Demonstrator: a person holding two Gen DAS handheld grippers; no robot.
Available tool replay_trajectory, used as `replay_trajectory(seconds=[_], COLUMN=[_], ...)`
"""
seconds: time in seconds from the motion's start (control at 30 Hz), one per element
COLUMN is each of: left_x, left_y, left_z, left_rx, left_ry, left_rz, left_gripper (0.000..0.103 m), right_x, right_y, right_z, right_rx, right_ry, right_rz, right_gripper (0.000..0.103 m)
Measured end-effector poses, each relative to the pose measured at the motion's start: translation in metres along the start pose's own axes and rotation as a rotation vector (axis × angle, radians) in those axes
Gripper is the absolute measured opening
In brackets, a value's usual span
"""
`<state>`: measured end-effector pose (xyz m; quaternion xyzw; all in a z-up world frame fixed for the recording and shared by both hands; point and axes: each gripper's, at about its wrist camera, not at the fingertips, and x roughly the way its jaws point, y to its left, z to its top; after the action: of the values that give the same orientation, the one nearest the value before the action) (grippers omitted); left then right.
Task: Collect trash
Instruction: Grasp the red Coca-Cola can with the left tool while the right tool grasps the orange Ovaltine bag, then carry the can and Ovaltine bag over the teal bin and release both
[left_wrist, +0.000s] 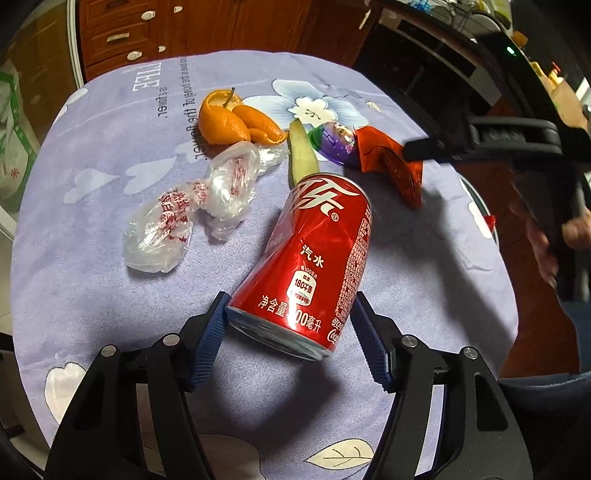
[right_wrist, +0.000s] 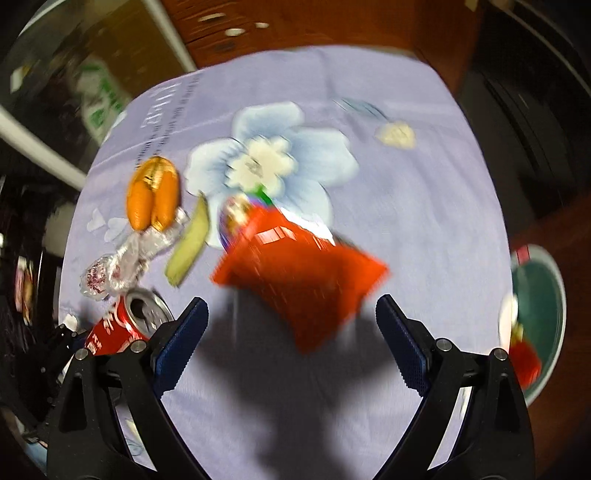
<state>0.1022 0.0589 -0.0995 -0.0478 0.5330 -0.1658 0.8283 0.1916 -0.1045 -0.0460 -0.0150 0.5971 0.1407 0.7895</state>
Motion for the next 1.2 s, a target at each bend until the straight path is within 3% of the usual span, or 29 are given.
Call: replay_trajectory(seconds=[0.17, 0.27, 0.33, 0.4, 0.47, 0.5, 0.67, 1.2], left_x=[0.009, 0.011, 0.013, 0.014, 0.015, 0.013, 0.009, -0.011], left_y=[-0.001, -0.004, -0.005, -0.005, -0.007, -0.008, -0.017, -0.083], left_z=[0.001, 0.003, 0.007, 0.01, 0.011, 0.011, 0.008, 0.034], left_rx=[0.012, 0.023, 0.017, 0.015, 0.012, 0.009, 0.01, 0.035], left_ry=[0.037, 0.04, 0.042, 0.042, 0.036, 0.029, 0.01, -0.059], left_rz=[0.061, 0.08, 0.082, 0.09, 0.092, 0.09, 0.105, 0.06], left_gripper=[0.068, 0.068, 0.068, 0.068, 0.067, 0.065, 0.063, 0.063], right_x=[0.028, 0.043, 0.043, 0.04, 0.036, 0.034, 0.016, -0.063], right_y=[0.013, 0.007, -0.001, -0.009, -0.015, -0.02, -0.04, -0.084], right_z=[0.019, 0.016, 0.011, 0.009, 0.007, 0.006, -0.007, -0.052], right_rx=[-0.197, -0.213, -0.188, -0.146, -0.122, -0.106, -0.002, 0.153], right_ry=[0.051, 0.093, 0.062, 0.035, 0.018, 0.015, -0.013, -0.147], right_rz=[-0.046, -0.049, -0.012, 0.014, -0.009, 0.0, 0.066, 0.175], right_gripper=[0.088, 0.088, 0.088, 0.073, 0.022, 0.011, 0.006, 0.005])
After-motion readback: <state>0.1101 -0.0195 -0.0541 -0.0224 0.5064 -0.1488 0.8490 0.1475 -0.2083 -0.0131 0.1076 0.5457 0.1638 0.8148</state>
